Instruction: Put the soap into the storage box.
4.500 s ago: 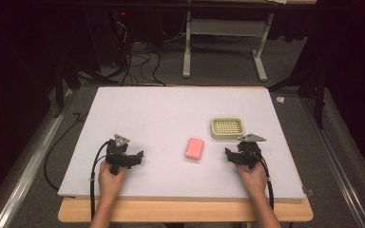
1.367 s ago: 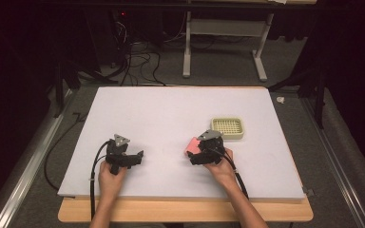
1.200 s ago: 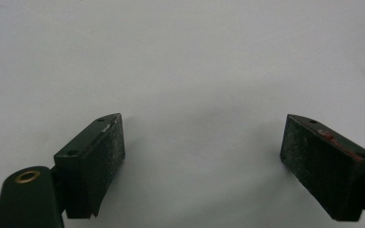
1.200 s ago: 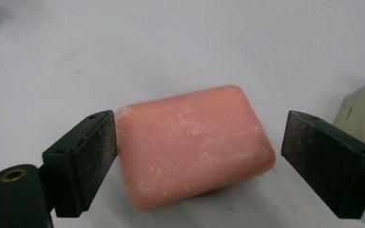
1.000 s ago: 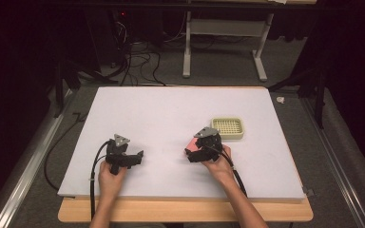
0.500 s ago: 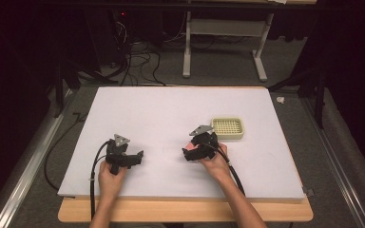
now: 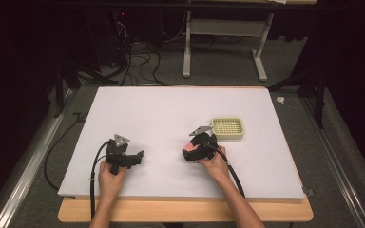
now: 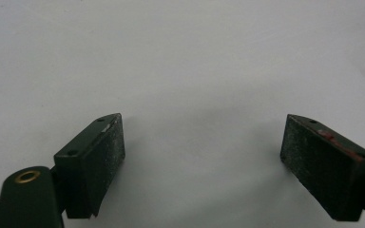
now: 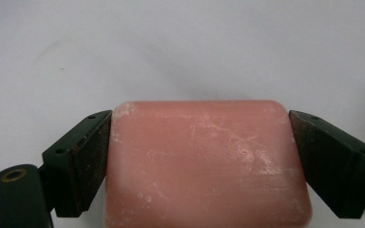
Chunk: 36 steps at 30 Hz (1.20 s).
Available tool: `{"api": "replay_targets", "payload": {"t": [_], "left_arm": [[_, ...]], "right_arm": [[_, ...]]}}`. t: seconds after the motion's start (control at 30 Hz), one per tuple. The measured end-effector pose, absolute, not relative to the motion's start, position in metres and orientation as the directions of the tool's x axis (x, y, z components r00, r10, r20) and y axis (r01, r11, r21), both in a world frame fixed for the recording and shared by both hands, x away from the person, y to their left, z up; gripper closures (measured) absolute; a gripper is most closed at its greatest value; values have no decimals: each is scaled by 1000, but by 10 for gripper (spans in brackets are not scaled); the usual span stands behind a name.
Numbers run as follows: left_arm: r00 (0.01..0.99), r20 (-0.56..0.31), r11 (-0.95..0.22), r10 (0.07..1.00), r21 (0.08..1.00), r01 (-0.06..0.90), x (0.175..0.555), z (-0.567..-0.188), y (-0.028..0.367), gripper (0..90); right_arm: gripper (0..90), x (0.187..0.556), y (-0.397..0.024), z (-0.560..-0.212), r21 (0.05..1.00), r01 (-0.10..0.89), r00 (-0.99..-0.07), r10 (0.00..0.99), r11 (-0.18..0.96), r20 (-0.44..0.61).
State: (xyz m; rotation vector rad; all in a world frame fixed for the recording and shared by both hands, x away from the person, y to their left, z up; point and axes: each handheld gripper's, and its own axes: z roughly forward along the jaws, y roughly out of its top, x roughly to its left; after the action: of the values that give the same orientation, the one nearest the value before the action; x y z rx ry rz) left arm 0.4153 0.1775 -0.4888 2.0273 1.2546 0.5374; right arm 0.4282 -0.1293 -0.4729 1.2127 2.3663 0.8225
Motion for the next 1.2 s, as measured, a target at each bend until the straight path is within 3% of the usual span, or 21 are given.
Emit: {"api": "replay_targets", "payload": {"t": [0.3, 0.47, 1.2], "left_arm": [[449, -7, -301, 893, 732, 611, 415, -489, 177, 154], [449, -8, -301, 893, 732, 611, 415, -489, 178, 154], [449, -8, -300, 894, 732, 611, 415, -489, 177, 154]], "right_arm": [[129, 430, -132, -478, 637, 629, -565, 825, 445, -17], [133, 425, -136, -484, 686, 598, -560, 828, 414, -11], [138, 416, -135, -474, 679, 597, -582, 813, 429, -1]]}}
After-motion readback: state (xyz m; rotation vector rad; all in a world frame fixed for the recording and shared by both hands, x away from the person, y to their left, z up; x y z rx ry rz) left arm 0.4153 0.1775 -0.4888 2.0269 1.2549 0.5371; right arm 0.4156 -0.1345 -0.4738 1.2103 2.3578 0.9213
